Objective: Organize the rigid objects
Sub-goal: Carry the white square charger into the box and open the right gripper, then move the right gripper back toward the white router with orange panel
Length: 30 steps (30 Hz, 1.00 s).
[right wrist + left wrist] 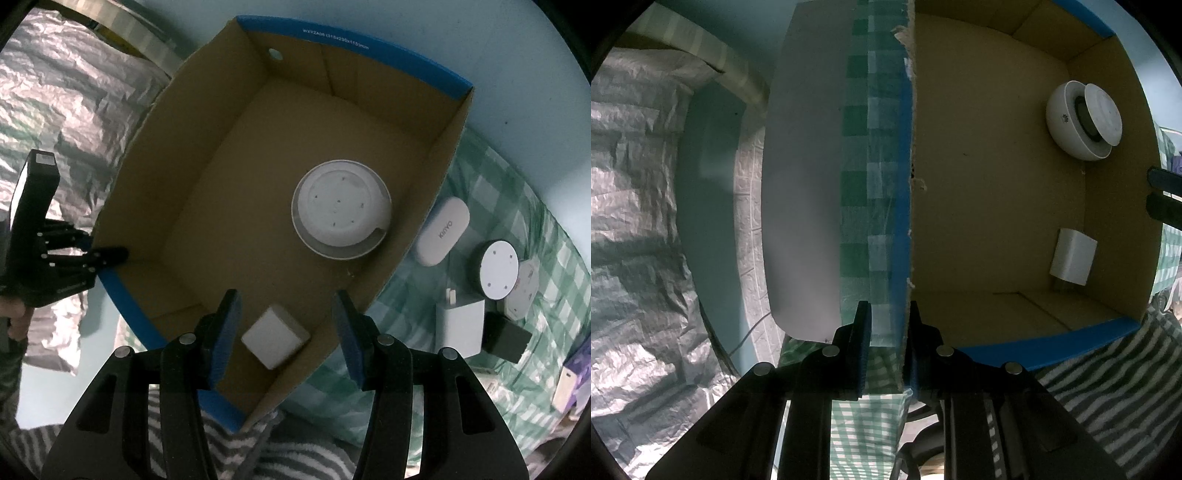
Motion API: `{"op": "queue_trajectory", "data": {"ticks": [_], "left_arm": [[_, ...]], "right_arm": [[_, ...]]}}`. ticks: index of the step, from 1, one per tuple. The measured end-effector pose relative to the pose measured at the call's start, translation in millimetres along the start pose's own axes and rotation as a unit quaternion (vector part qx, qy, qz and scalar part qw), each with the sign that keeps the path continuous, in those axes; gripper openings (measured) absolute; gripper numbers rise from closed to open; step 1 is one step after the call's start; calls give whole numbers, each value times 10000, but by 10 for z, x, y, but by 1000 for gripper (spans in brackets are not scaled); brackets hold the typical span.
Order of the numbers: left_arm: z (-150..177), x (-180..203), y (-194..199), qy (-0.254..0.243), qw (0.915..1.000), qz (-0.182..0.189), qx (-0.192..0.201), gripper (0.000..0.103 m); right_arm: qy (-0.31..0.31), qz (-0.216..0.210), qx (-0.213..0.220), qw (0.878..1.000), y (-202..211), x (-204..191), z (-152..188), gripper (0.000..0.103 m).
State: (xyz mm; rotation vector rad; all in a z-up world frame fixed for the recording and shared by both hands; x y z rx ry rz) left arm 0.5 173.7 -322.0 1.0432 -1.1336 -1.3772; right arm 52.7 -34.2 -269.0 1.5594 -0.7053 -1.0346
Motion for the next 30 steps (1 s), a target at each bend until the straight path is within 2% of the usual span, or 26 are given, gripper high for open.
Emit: {"op": "queue_trajectory", "data": {"ticks": [4,9,16,21,23,30], "left_arm": [[0,4,2,7,10000,-10,2,18],[2,6,8,15,10000,-15,-1,18],[6,9,5,0,10000,-39,0,18],[3,10,7,-4,10000,-94,-4,18],[6,8,7,-8,9999,-102,0,18],[0,19,1,-40,9999,-114,-30,18]], "right_arm": [[37,-17,36,10000,5,-24,-2,56],[129,5,178,9998,92,-69,-13,67],[113,-51,481,9988,385,17,-8,68],[-18,-46,750,9972,681,255,53,69],[-29,41,806,9967,777,422,135,75],[70,400,496,9979,772,987,475,75]]}}
Point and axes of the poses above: each gripper's, at about its wrist camera, not at the fingertips, and y roughly against the way its jaws point, x to its right, z to its underside, the point moved 7 cm from there along -y, roughly the way its jaws point, and after that the axes turned 5 degrees about y, right-handed, at the moved point
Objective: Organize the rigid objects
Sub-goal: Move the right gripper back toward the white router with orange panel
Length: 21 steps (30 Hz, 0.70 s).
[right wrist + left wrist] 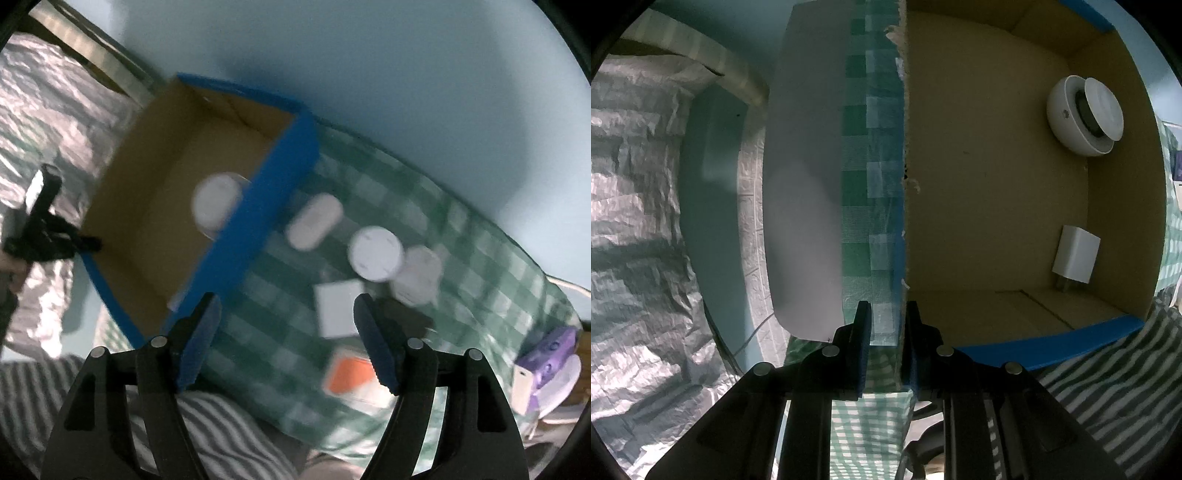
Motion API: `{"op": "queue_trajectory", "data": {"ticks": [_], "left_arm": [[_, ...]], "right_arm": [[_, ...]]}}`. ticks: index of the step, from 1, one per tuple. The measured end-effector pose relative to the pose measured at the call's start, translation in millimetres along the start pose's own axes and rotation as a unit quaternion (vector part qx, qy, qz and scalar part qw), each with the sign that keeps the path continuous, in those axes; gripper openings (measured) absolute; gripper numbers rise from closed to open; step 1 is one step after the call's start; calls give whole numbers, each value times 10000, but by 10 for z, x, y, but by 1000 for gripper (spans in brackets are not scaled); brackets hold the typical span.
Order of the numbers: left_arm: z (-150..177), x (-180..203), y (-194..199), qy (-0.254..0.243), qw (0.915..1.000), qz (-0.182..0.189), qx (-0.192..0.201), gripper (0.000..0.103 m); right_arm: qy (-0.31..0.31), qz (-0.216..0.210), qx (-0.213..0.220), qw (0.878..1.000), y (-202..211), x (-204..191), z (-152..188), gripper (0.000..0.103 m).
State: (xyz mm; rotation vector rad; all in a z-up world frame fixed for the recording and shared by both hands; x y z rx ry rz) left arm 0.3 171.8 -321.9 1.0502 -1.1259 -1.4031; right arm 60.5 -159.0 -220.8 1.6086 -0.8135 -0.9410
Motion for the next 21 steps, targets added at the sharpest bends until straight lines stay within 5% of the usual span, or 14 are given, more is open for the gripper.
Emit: {"op": "queue_trajectory", "data": {"ticks": [12,21], "left_arm": [[32,42,-6,-47,10000,61,11,18],[48,20,15,22,10000,-13,20,18]], "right_arm": [[812,166,-656,9944,-351,361,610,75],[2016,529,-1276,9697,-750,363,1013,76]]}}
Point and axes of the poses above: each gripper's, at about its wrist camera, not at the fingertips, and y roughly against the way its jaws point, x to its right, z to its underside, the point moved 7 cm from there along -y, roughly the way its jaws point, and after that the axes turned 5 degrees about y, right-handed, at the moved point
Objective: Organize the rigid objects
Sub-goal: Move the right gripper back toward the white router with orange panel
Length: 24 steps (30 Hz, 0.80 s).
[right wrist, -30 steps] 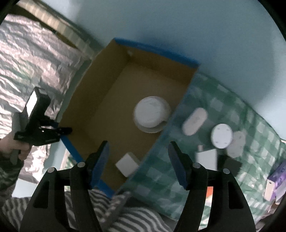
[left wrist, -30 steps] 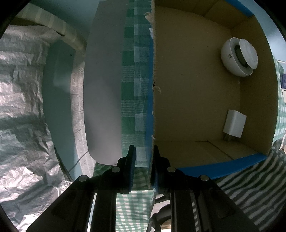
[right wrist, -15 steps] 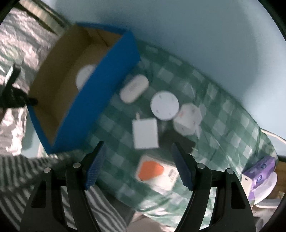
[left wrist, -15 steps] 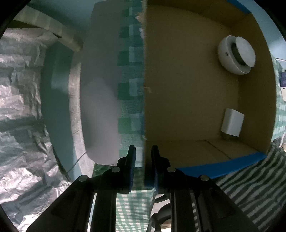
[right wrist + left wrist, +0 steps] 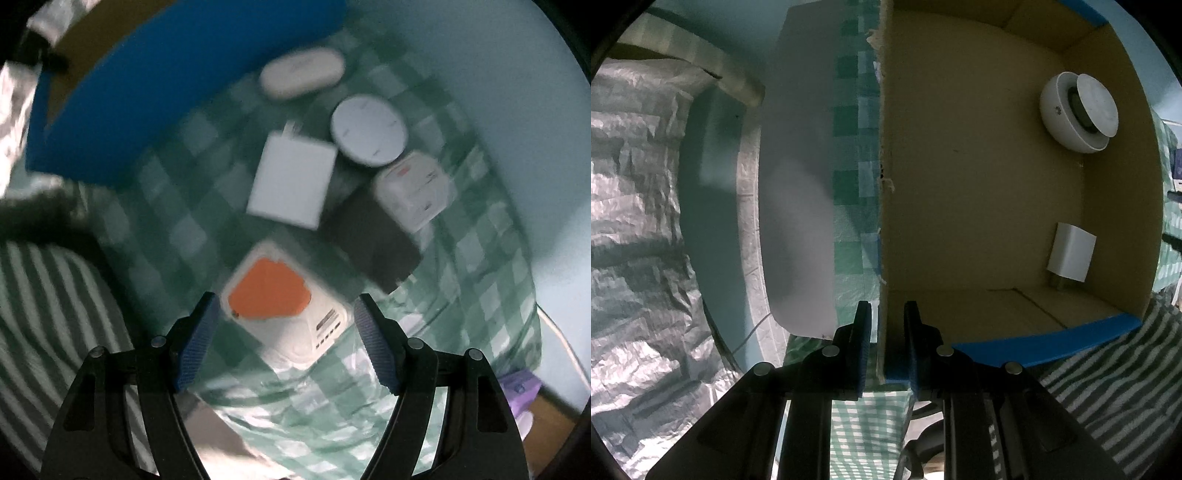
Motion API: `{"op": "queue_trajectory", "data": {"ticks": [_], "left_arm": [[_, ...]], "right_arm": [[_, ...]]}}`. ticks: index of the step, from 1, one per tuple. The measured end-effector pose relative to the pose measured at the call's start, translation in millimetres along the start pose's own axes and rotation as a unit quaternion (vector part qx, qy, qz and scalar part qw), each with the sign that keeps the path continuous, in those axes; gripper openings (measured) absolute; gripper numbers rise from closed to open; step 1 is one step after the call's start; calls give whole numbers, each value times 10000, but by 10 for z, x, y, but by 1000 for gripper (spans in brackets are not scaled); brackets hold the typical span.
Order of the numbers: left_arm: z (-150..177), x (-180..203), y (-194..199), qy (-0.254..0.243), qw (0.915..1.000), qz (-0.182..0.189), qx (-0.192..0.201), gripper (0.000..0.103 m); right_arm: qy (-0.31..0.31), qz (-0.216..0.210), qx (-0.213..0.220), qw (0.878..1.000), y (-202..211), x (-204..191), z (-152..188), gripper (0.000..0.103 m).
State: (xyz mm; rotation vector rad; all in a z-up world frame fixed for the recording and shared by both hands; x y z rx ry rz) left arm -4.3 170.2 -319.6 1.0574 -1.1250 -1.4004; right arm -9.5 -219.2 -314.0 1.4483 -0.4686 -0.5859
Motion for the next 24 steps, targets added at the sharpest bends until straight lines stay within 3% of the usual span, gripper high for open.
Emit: {"op": "queue_trajectory", "data": {"ticks": [8,16,19,24], "left_arm": [[2,6,6,46,10000,-6,-1,18],[1,8,11,115,9999,20,-1,18],[-2,9,1,154,9999,35,-17,18],[5,33,8,51,10000,10,-2,18]], "right_arm": [[991,376,-383,9936,-279,-164,94,78],[1577,572,-391,9851,-455,-278,40,80],[1253,369,-410,9906,-509,-279,-24,79],[-116,-291,-433,9986,-542,-101,-91,74]]}}
Point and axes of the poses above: each gripper's, at about its wrist camera, not at the fingertips, and y roughly against the way its jaws point, x to its right, z to its underside, the point moved 7 cm from there along -y, roughly the way its jaws point, and after that the axes turned 5 degrees about y, right-handed, at the moved point
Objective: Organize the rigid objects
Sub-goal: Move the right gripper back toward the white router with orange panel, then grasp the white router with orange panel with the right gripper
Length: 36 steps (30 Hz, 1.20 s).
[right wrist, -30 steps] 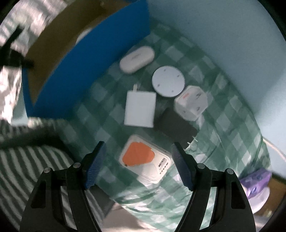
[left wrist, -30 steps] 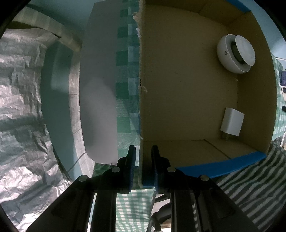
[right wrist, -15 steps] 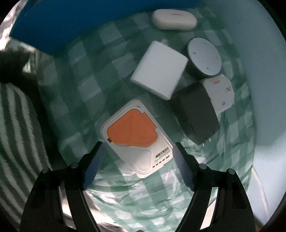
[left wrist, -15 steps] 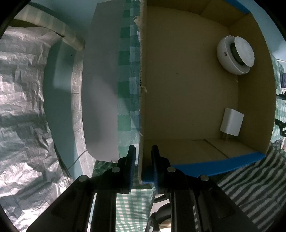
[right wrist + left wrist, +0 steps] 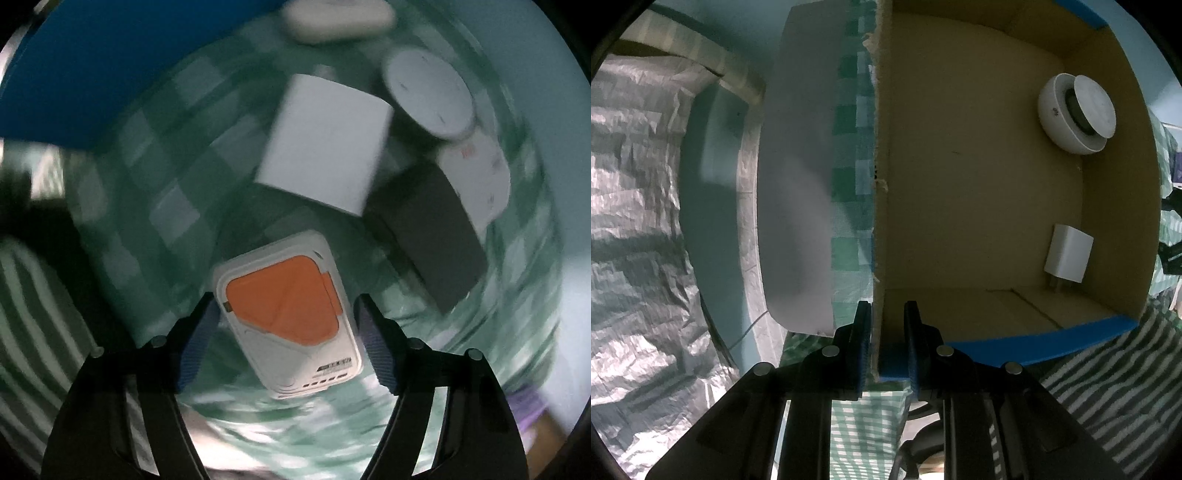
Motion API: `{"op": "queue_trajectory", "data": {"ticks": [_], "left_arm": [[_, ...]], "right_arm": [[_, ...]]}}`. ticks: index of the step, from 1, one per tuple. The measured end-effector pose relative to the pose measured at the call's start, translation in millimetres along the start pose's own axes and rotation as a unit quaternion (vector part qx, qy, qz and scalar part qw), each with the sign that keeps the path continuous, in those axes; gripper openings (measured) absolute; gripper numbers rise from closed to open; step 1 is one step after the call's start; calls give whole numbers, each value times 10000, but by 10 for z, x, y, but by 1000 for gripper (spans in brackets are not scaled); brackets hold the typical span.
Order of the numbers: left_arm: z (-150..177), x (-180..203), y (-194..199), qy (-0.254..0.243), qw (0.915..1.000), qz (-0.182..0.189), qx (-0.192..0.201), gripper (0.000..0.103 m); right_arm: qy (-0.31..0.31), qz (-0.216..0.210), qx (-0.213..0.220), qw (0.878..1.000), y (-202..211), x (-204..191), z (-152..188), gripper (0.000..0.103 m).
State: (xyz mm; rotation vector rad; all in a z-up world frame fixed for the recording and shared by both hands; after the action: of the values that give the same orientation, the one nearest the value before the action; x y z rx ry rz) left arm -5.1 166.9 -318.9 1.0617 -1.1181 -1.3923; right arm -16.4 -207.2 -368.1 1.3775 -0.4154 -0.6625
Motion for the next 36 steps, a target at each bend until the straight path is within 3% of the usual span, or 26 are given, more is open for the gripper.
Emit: {"op": "queue_trajectory", "data": {"ticks": [4,6,9,13,15,22,25,34,36], "left_arm": [[1,7,3,-22,10000,2,-5,18],[0,13,-1,-36,10000,2,-10,18],[-3,18,-13,-47,10000,29,-32,18],[-18,21,-12,-74,10000,33,-45,18],[-22,24,-12,-91,9999,32,-55,18],[-50,7,-18,-94,9999,49,-80,18],[-54,17,-12,-119,9999,52,-91,18],[-70,30,-10,-202,9997,80,-106,18],[-75,19,-9,-198,9997,93,-101,18]], "right_arm": [[-1116,-343,52,9931,-11,132,10,73],[-1776,-552,52,9825,-13,227,18,71],[-2729,-887,93,9579,-36,366,57,71],[-3815,-1462,412,9118,-78,518,136,71],[-3962,-1537,514,9038,-91,571,185,72],[-4067,-1273,611,9026,-102,515,312,72],[-4074,-1032,629,9052,-131,260,541,72],[-3841,-107,408,9223,-91,13,181,72],[-3813,70,418,9235,-91,-6,125,65]]}}
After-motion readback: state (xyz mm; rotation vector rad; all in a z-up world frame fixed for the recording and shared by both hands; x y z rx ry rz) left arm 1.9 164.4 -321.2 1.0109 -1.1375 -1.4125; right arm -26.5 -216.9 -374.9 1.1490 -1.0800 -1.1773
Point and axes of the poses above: each gripper's, at about its wrist camera, not at the fingertips, and y roughly against the way its jaws point, x to its right, z to its underside, the point moved 7 cm from there along -y, roughly the way its jaws point, and after that the axes turned 5 degrees about y, right-handed, at the moved point
